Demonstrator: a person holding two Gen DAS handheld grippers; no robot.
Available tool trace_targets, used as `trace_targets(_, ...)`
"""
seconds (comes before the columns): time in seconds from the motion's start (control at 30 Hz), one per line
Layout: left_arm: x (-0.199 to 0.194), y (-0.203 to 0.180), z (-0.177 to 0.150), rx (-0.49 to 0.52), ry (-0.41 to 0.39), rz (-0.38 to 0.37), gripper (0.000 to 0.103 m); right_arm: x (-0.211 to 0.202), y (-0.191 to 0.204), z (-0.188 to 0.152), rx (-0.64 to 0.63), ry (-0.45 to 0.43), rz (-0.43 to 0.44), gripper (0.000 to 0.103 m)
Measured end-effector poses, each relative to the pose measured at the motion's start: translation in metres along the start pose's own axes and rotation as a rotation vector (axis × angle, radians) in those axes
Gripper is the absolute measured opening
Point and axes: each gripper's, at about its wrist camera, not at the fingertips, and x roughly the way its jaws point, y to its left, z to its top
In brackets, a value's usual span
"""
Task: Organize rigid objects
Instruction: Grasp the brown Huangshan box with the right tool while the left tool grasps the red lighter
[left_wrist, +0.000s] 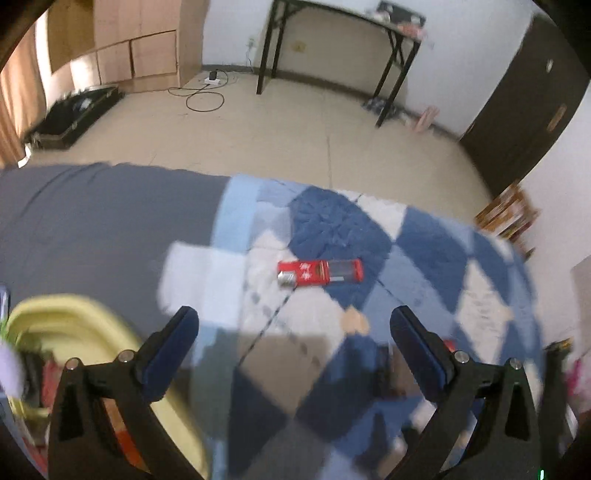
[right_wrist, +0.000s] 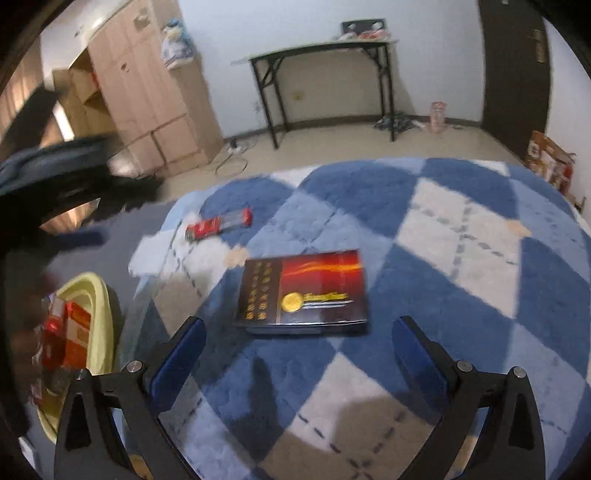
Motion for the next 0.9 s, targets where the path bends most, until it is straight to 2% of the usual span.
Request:
trace_targets(0.07,0.028,-0.006,0.006,0.027,0.042,0.008,0.103,0.014,-0.004,0.004,0.003,0.008,-0.01,0.103)
trace_targets(0.2,0.064,-0.013,0.012,0.04,0.075,0.029,0.103,0.04,-0.005,0.005,0.015,0.019,-0.028,0.103)
trace_targets(0.27,0.078,-0.008,0.015,0.021,0.086,0.052,0.103,0.051,-0.005,0.005,0.023,0.035,-0.031,0.103)
trace_targets(0.33,0.09,-0.004,0.015,-0.008,0.109,0.045,0.103,0.056,-0.003,0.005,0.009,0.013,-0.053,0.103)
trace_targets(0.4,0.093,-0.008,0.015,0.024,0.083,0.035,0.1,0.063,-0.001,0.005,-0.021,0.0,-0.076,0.102)
trace_targets(0.43,0.093,-0.013,0.014,0.061,0.068,0.037,0.09,0.065,0.003,0.003,-0.05,0.0,-0.096,0.094)
trace_targets(0.47,0.091,-0.017,0.013,0.094,0.052,0.052,0.084,0.067,0.007,0.002,-0.084,-0.012,-0.128,0.09)
trace_targets(0.5,0.087,-0.019,0.012,0.107,0.034,0.069,0.062,0.068,0.01,0.001,-0.107,-0.029,-0.146,0.09)
trace_targets(0.53,0.082,-0.021,0.012,0.117,0.019,0.071,0.023,0.068,0.012,0.0,-0.11,-0.032,-0.15,0.09)
trace_targets(0.63,0.066,-0.02,0.011,0.112,0.002,0.016,0.012,0.061,0.008,-0.001,-0.085,-0.031,-0.098,0.09)
trace_targets(0.73,0.049,-0.017,0.003,0.137,-0.014,0.012,0.011,0.043,0.004,-0.003,-0.096,-0.053,-0.054,0.09)
trace_targets(0.83,0.043,-0.012,-0.009,0.149,0.034,-0.001,0.011,0.032,0.004,-0.01,-0.115,-0.047,-0.045,0.09)
trace_targets(0.9,0.038,-0.013,-0.017,0.169,0.015,0.006,0.011,0.026,0.001,-0.016,-0.114,-0.047,-0.033,0.09)
